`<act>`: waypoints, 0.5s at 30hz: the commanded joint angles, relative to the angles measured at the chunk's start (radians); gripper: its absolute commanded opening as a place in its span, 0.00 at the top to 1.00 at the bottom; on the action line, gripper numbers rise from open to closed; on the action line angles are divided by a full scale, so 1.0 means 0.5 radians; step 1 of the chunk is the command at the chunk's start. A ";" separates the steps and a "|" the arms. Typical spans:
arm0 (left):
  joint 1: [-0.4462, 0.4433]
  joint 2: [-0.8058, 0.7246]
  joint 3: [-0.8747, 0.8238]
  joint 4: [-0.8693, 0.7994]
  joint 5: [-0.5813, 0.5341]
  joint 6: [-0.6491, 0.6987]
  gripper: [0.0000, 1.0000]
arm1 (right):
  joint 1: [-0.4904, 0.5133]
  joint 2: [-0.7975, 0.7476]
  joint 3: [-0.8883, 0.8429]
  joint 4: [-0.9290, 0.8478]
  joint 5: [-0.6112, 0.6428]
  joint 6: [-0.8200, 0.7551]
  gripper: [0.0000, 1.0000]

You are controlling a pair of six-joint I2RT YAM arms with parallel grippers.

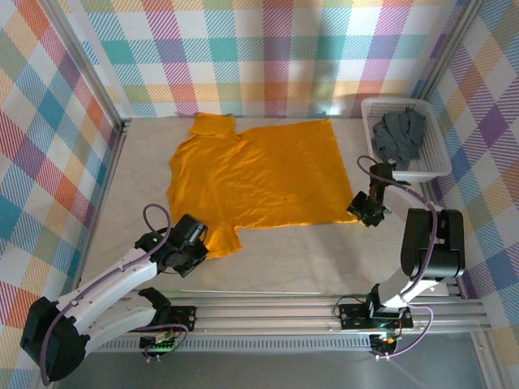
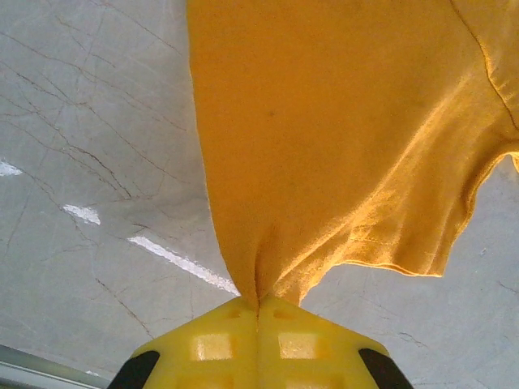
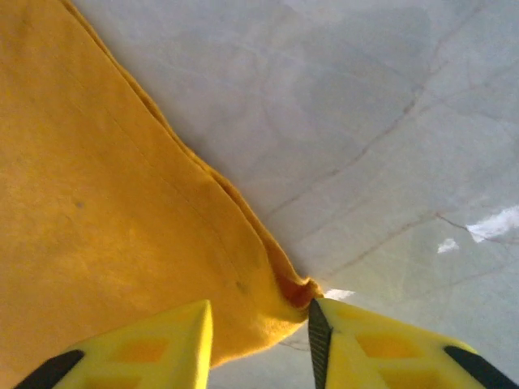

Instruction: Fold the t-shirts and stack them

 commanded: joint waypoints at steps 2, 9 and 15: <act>-0.022 0.002 0.013 -0.024 0.003 0.026 1.00 | -0.005 0.080 0.040 -0.038 0.005 -0.029 0.66; -0.024 0.017 0.033 0.000 0.012 0.026 1.00 | -0.006 -0.043 -0.059 -0.095 0.099 0.031 0.64; -0.024 0.022 0.037 0.002 0.011 0.028 1.00 | -0.007 -0.236 -0.085 -0.180 0.169 0.028 0.59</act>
